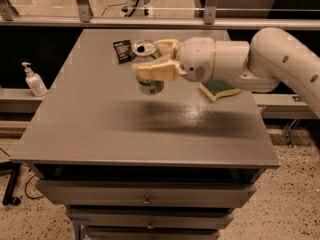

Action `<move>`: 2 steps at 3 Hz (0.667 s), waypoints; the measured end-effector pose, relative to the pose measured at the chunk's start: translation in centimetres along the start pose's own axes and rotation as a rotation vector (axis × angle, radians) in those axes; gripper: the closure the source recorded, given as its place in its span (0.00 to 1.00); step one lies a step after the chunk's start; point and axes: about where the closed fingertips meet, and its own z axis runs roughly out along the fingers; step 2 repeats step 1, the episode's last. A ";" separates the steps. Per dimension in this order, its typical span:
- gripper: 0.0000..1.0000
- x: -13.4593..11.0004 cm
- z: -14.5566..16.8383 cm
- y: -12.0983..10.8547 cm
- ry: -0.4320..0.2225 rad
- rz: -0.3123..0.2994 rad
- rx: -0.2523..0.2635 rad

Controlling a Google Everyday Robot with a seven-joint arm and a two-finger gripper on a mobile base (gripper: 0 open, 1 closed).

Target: Pick 7up can

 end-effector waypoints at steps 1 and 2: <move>1.00 -0.7 -0.3 -0.6 -0.009 -0.010 0.013; 1.00 -0.7 -0.3 -0.6 -0.009 -0.010 0.013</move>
Offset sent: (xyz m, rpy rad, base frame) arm 0.0000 0.0000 0.0000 0.0000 0.0000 0.0000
